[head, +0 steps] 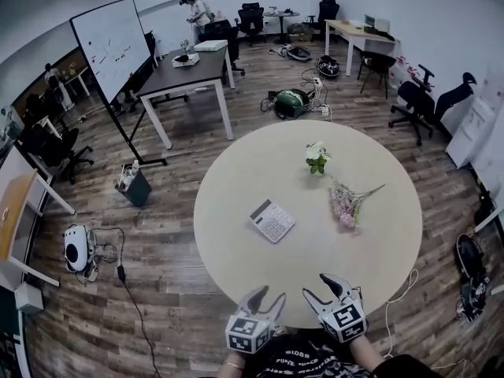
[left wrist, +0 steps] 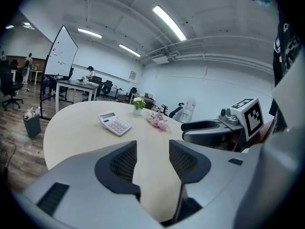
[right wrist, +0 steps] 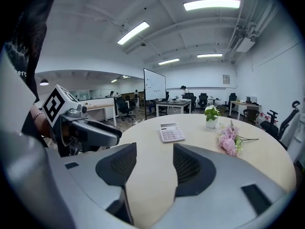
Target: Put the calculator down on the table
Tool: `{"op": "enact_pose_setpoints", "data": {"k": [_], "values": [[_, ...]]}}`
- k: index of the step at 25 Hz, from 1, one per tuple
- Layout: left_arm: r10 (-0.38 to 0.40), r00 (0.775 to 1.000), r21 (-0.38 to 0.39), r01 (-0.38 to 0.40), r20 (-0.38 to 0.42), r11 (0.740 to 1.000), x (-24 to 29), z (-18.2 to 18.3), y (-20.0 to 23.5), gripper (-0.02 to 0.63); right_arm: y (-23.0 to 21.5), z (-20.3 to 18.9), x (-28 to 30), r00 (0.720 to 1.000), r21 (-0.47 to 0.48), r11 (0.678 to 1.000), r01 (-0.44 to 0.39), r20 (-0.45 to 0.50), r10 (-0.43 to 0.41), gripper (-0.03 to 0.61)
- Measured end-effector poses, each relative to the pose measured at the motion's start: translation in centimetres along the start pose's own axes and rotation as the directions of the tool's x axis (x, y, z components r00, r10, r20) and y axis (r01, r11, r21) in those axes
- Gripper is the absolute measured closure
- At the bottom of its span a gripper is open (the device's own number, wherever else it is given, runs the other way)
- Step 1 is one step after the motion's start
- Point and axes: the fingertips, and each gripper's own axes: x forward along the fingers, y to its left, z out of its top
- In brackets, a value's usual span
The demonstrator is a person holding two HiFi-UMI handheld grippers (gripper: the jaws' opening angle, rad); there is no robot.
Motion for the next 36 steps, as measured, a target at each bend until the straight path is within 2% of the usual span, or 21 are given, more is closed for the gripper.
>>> {"op": "enact_pose_setpoints", "data": {"k": [2,4,5,7,10,16,36], "values": [[0.008,1.000,0.007,-0.008,0.011,1.000,-0.1,0.1,0.2,0.438,0.2,0.6,0.0,1.000,-0.004,1.000,-0.002,0.027,0.002,0.396],[0.040,0.999,0.008,-0.040,0.016,0.999,-0.3,0.3,0.6,0.551,0.4,0.9,-0.1,0.999,-0.006,1.000,-0.005,0.042,0.005,0.442],[0.050,0.999,0.005,-0.050,0.014,0.999,-0.4,0.3,0.7,0.583,0.4,0.9,-0.1,0.999,-0.006,1.000,-0.001,0.042,0.001,0.471],[0.045,0.999,-0.008,-0.045,0.000,0.999,-0.6,0.0,0.8,0.592,0.4,0.6,-0.2,0.999,0.004,1.000,0.015,0.038,-0.015,0.565],[0.035,0.999,-0.017,-0.035,-0.009,0.999,-0.9,-0.5,0.7,0.593,0.3,0.4,-0.4,0.999,0.012,1.000,0.028,0.036,-0.029,0.571],[0.063,0.998,-0.048,-0.063,0.000,0.997,-1.2,-0.6,1.4,0.594,0.2,0.4,-0.6,0.998,-0.011,0.999,0.048,0.038,-0.048,0.572],[0.054,0.998,-0.040,-0.055,-0.018,0.998,-0.6,-1.7,0.6,0.594,0.0,-1.5,-1.1,0.999,0.010,0.999,0.043,0.027,-0.044,0.572]]}}
